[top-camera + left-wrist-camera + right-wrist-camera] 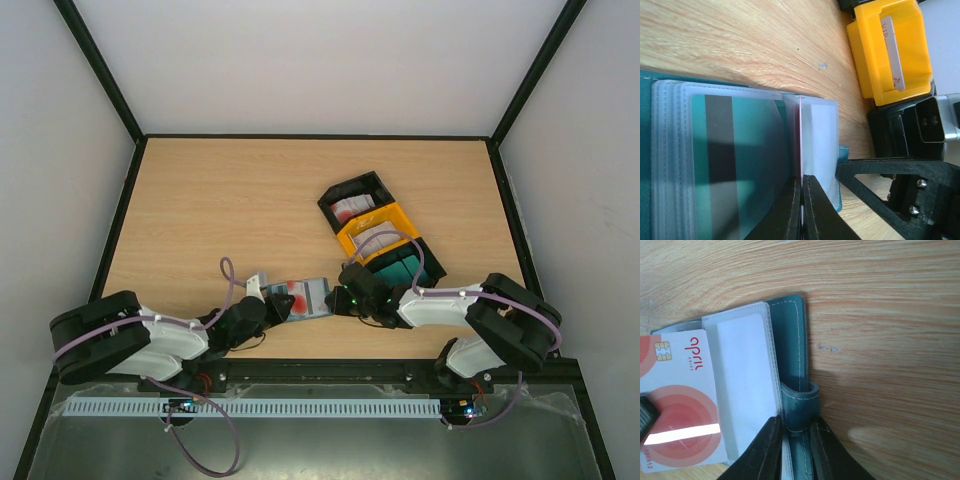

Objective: Put the credit cards into the card holder

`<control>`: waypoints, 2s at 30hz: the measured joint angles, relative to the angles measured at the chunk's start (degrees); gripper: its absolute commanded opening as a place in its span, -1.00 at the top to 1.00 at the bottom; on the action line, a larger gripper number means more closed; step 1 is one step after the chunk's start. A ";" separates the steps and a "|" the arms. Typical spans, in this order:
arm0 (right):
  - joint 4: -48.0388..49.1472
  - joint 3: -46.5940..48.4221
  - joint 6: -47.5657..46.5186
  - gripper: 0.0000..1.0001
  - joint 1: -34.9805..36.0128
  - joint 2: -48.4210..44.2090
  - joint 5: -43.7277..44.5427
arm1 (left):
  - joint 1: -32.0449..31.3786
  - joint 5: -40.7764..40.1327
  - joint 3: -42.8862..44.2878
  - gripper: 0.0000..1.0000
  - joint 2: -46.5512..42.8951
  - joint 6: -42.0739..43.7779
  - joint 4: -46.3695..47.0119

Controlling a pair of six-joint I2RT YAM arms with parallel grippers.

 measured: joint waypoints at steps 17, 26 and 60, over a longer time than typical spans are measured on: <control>0.00 0.11 -0.04 0.66 0.07 -0.04 -0.24 | -0.79 -1.73 0.04 0.95 1.38 -8.50 -1.38; 0.28 0.11 -0.07 0.67 0.04 0.15 -0.72 | -0.98 -1.73 2.03 0.95 5.20 -9.49 -0.63; 1.16 0.31 -0.87 0.72 -0.04 0.96 -1.77 | -1.31 -0.68 10.19 0.32 5.16 -6.91 -15.82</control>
